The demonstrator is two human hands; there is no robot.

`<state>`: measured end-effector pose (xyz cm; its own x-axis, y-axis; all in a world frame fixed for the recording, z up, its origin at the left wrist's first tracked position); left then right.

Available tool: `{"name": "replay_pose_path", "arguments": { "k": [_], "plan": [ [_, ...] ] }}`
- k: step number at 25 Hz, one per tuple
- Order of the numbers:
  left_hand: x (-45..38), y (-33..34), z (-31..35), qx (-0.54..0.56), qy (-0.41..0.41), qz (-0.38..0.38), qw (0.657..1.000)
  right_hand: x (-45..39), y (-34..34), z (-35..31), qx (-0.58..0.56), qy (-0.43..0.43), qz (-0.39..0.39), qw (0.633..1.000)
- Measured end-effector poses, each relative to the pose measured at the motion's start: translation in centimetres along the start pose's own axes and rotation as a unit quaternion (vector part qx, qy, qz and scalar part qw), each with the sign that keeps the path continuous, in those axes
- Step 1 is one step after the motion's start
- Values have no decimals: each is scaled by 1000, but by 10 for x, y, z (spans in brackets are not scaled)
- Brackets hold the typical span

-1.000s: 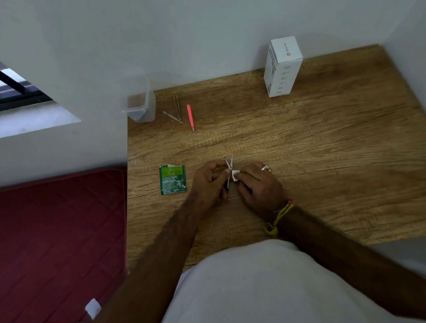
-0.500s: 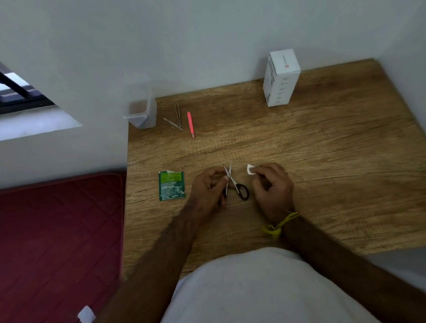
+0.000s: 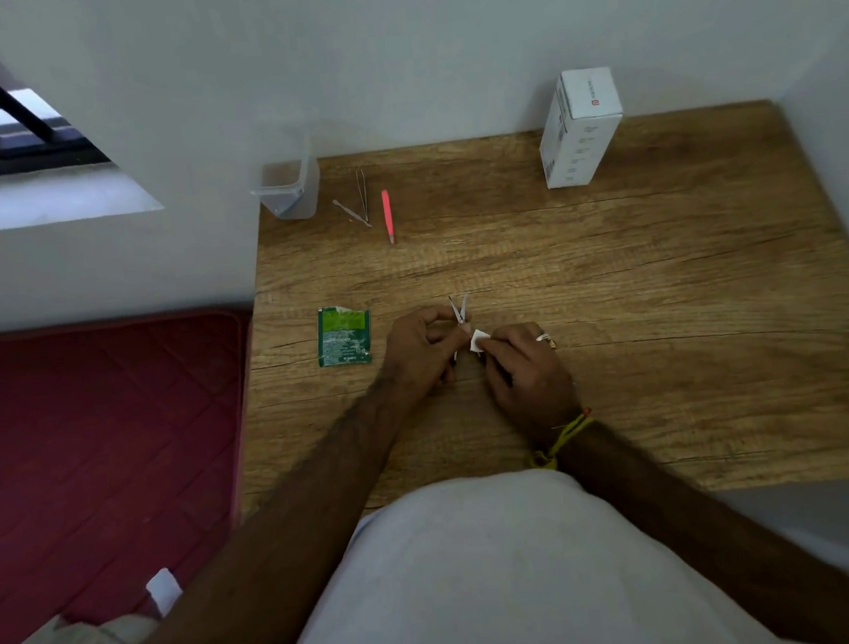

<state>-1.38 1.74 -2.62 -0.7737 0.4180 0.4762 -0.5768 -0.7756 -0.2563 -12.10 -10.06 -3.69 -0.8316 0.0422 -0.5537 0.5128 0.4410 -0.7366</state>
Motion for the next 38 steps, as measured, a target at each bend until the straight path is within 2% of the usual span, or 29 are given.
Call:
{"name": "replay_pose_path", "arguments": {
  "k": [16, 38],
  "plan": [
    [-2, 0, -1, 4, -5, 6, 1000, 1, -1, -3, 14, -45, -4, 999],
    [-3, 2, -2, 2, -19, 6, 1000, 21, -11, -5, 29, -44, -20, 998]
  ]
}}
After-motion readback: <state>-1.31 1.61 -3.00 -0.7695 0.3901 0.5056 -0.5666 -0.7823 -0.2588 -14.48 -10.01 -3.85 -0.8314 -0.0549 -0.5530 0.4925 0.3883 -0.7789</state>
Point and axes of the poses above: each hand's wrist, its own x-axis away from the middle knuckle, its own y-axis out of the palm, z = x × y, the point moved 4 cm from there along -x, towards the middle knuckle, and after that the axes turned 10 degrees about -y, right-handed, at the moved point
